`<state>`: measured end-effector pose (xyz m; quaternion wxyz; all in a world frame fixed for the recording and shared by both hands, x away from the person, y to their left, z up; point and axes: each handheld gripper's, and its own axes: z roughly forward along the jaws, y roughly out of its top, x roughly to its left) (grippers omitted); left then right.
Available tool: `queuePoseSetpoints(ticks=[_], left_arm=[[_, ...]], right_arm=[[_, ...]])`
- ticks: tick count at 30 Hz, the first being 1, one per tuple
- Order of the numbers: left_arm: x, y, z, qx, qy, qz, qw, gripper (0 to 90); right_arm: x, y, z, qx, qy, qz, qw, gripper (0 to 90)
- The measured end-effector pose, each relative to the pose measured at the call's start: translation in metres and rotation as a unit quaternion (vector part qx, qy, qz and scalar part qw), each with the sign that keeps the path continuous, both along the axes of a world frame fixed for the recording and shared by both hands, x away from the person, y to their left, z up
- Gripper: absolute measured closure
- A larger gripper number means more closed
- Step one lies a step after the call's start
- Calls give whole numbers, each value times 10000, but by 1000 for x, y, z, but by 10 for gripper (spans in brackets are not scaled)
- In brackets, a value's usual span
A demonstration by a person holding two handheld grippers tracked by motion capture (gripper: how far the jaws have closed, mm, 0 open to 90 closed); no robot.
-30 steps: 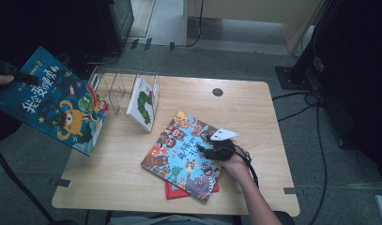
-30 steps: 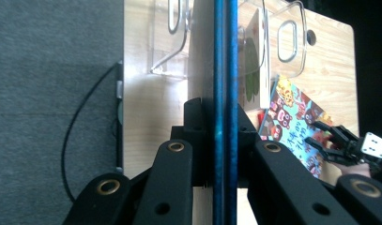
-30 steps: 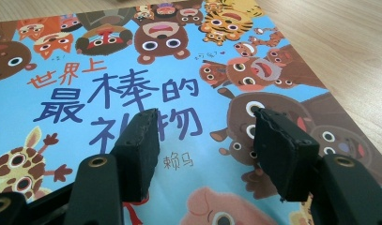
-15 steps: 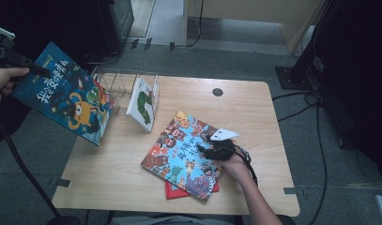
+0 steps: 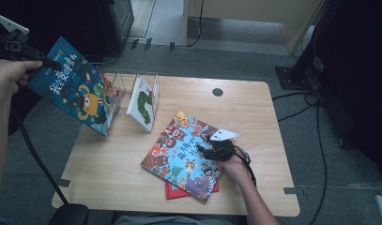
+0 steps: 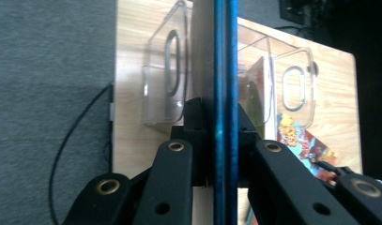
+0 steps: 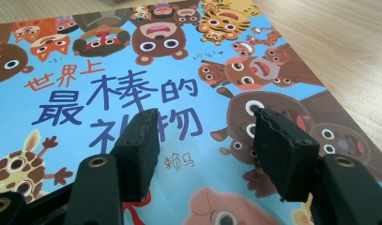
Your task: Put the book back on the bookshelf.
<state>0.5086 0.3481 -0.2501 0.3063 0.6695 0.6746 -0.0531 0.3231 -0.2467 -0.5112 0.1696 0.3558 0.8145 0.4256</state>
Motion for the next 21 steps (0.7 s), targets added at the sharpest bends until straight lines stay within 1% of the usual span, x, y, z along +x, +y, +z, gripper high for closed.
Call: queuePoseSetpoints(ticks=[3,4,5,7,8,9,10,13,14,15,17,18,20,21], left_arm=[[7,-2,-1,51,8,-15,10000,830],[7,-2,-1,51,8,-15,10000,830],[11,-4,-2,77,8,-36,10000,830],[13,-5,-3,69,-9,-15,10000,829],[16,-8,-5,97,-18,-56,9999,829],[16,-8,-5,97,-18,-56,9999,827],[20,-10,-7,109,-30,-98,9999,825],[23,-14,-12,148,-36,-83,9998,822],[24,-14,-12,99,-45,-40,9999,821],[24,-14,-12,99,-45,-40,9999,820],[24,-15,-12,263,-34,3,9996,826],[23,-15,-12,309,-31,7,9995,828],[22,-14,-12,208,-87,-34,9997,799],[22,-14,-11,179,-105,-17,9998,760]], right_arm=[[-1,0,-1,42,-24,-52,10000,409],[-1,0,-1,42,-24,-52,10000,409],[-2,0,-1,46,-26,-57,10000,409],[-2,0,-1,41,-20,-63,10000,409],[-2,0,-1,38,-17,-63,10000,409],[-2,0,-1,37,-13,-73,10000,409],[-2,0,-1,36,-18,-82,10000,409],[-2,1,-1,34,-16,-102,9999,409],[-2,1,-1,39,-20,-107,9999,409],[-2,1,-1,39,-20,-107,9999,409],[-3,1,-1,46,-25,-112,9999,409],[-3,1,-1,48,-28,-110,9999,409],[-3,1,-1,46,-26,-108,9999,409],[-3,1,-1,49,-24,-114,9999,409]])
